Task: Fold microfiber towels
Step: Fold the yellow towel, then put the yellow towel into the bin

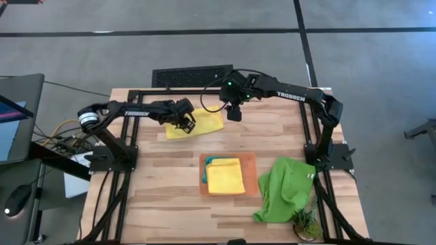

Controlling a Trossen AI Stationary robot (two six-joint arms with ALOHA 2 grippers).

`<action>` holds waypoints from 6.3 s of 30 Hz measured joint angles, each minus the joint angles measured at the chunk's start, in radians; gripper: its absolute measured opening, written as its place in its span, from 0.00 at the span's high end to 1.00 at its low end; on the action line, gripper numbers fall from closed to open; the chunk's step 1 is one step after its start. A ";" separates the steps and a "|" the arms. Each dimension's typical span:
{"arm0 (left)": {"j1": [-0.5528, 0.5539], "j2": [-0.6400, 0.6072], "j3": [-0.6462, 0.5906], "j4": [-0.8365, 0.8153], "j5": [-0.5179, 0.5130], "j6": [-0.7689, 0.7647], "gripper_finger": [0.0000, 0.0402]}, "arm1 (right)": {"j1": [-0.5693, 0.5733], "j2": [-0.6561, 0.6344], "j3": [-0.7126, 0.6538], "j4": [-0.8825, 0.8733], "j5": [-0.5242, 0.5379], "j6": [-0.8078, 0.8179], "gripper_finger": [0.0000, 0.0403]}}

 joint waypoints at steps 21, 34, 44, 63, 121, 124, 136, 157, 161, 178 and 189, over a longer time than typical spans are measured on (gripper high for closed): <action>-0.213 -0.063 0.127 -0.329 0.053 -0.018 0.58 | -0.012 -0.106 -0.001 -0.120 -0.046 0.012 0.41; -0.359 -0.059 0.054 -0.367 -0.029 -0.209 0.58 | -0.094 -0.208 0.000 -0.118 -0.345 0.023 0.41; -0.316 -0.059 -0.027 -0.341 -0.023 -0.210 0.58 | -0.117 -0.208 0.000 -0.117 -0.366 0.154 0.41; -0.256 -0.058 -0.090 -0.217 -0.048 -0.049 0.58 | -0.103 -0.208 0.000 -0.052 -0.420 0.292 0.41; -0.100 0.041 0.287 -0.153 0.092 0.471 1.00 | -0.062 -0.205 0.000 -0.035 -0.411 0.141 0.41; -0.092 0.041 0.300 -0.084 0.092 0.494 1.00 | -0.067 -0.205 0.000 -0.036 -0.403 0.142 0.41; -0.076 0.177 0.317 0.023 0.127 0.484 1.00 | -0.072 -0.205 0.000 -0.051 -0.380 0.141 0.41; -0.078 0.496 0.764 -0.048 0.144 0.557 1.00 | -0.079 -0.229 -0.002 -0.126 -0.355 0.141 0.41; -0.079 0.518 0.780 -0.054 0.161 0.560 1.00 | -0.087 -0.240 -0.001 -0.132 -0.348 0.140 0.41; -0.086 0.518 0.781 0.044 0.163 0.580 0.99 | -0.098 -0.303 0.000 -0.158 -0.312 0.114 0.41; -0.090 0.517 0.781 0.075 0.164 0.565 0.71 | -0.098 -0.307 0.000 -0.162 -0.310 0.114 0.41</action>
